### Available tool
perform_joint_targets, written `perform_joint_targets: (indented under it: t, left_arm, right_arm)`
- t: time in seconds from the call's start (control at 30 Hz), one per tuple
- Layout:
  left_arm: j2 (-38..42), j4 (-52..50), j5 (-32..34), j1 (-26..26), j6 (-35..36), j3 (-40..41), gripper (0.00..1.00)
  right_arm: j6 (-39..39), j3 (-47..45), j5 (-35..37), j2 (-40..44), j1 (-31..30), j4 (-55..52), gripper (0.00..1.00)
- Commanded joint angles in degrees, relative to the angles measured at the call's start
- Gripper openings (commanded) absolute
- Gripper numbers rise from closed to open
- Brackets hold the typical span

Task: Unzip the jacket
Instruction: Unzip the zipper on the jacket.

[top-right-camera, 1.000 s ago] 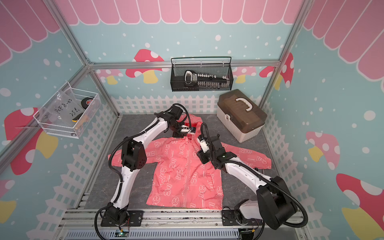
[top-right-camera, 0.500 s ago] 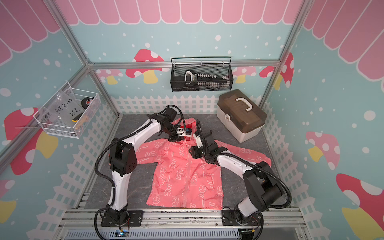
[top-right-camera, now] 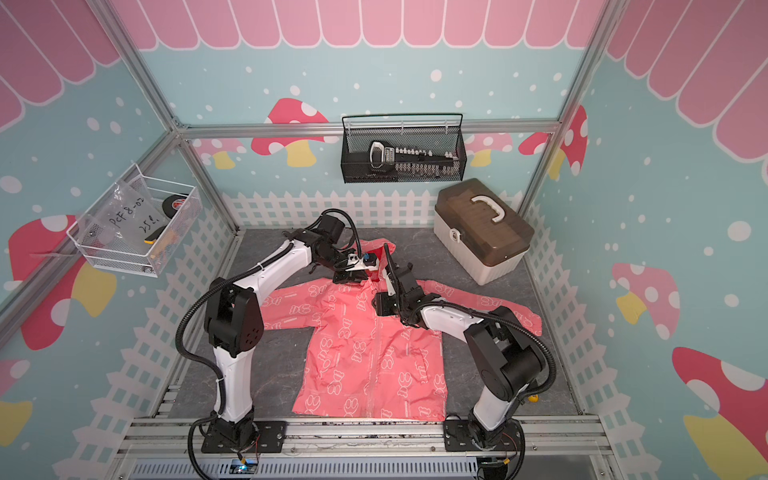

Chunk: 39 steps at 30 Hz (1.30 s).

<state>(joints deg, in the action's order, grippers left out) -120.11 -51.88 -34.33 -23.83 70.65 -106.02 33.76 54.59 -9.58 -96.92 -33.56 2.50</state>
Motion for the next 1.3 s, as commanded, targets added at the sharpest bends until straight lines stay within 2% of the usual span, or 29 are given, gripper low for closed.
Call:
perform_joint_targets:
  t: [0.0,0.3,0.6,0.83,1.07,1.27]
  left_arm:
    - [1.7,0.3,-3.0,0.0,0.0,0.7,0.00]
    - [1.4,0.3,-2.9,0.1,0.3,0.8,0.00]
    - [1.6,0.2,-2.8,0.1,0.3,0.9,0.00]
    - [1.6,0.3,-2.4,0.0,0.3,0.9,0.00]
    - [1.1,0.3,-1.6,0.0,0.3,0.9,0.00]
    - [0.8,0.3,-0.8,0.1,0.4,0.9,0.00]
  right_arm:
    - [1.7,2.7,2.0,-1.5,-0.5,2.7,0.53]
    - [2.4,5.1,1.3,-3.7,-0.5,4.9,0.50]
    - [4.1,5.6,0.8,-5.8,-0.5,4.8,0.38]
    - [3.9,5.6,1.2,-5.3,-0.5,4.6,0.22]
    - [2.8,5.3,1.4,-3.3,-0.5,3.1,0.13]
    - [2.4,5.1,0.9,-2.3,-0.5,1.7,0.11]
